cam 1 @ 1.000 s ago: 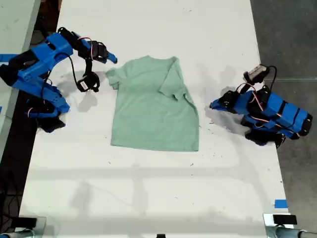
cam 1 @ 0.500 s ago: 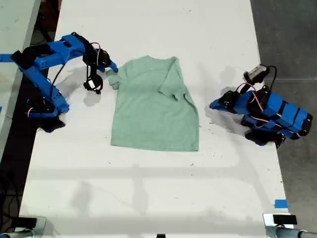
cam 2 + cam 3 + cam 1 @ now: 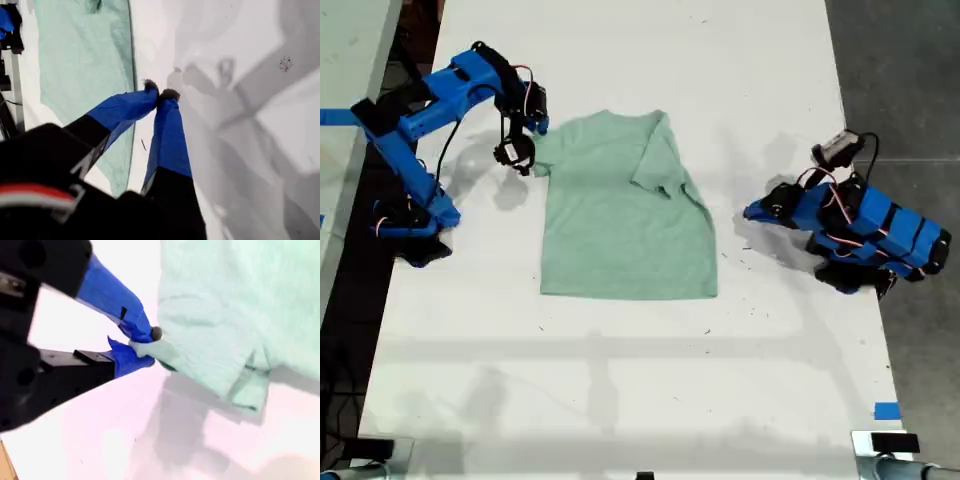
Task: Fold t shirt
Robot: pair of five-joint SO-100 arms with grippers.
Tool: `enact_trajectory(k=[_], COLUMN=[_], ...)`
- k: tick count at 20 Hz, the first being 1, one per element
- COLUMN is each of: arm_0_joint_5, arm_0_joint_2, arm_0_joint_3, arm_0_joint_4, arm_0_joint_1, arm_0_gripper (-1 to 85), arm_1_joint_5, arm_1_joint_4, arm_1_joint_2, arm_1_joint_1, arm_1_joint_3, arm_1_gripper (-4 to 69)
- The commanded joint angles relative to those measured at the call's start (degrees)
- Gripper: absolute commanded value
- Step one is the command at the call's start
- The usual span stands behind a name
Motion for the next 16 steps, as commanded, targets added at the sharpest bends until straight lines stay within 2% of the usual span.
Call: enact_trajectory(k=[1,2,4,5,6,7,8,9,10,14,16], arm_0_joint_5=[-5.2,-7.3,-10.9,-12.9,-14.6,-15.7,-15.8,-15.6,-14.9,-10.6,-9.8], arm_0_joint_2=[-7.6,-11.2,-16.0,-18.2,-20.0,-20.7,-20.6,-19.1,-16.1,10.8,28.7], arm_0_joint_3=[-26.7,-31.8,-33.9,-33.9,-33.9,-33.9,-34.0,-34.0,-33.9,-31.5,-23.4], arm_0_joint_4=[10.2,10.7,7.7,5.6,3.3,1.3,-0.1,-0.4,0.9,6.8,6.5], arm_0_joint_1=[10.2,13.8,19.2,21.4,23.1,24.4,25.1,25.0,24.0,16.5,15.5], arm_0_gripper=[-0.1,-0.1,-0.1,5.5,20.7,25.2,25.3,23.1,-0.1,-0.1,-0.1], arm_1_joint_5=[-1.3,-1.3,-1.4,-1.4,-1.4,-1.4,-1.4,-1.4,-1.4,-1.5,-1.6], arm_1_joint_4=[-1.2,-1.2,-1.2,-1.2,-1.2,-1.2,-1.2,-1.2,-1.2,-1.2,-1.2], arm_1_joint_2=[0.5,0.5,0.5,0.5,0.5,0.5,0.5,0.5,0.5,0.5,0.5], arm_1_joint_1=[0.4,0.4,0.4,0.4,0.4,0.4,0.4,0.4,0.4,0.4,0.4], arm_1_joint_3=[3.2,3.2,3.2,3.2,3.2,3.2,3.2,3.2,3.2,3.2,3.2], arm_1_gripper=[2.9,2.9,2.9,2.9,2.9,2.9,2.9,2.9,2.9,2.9,2.9])
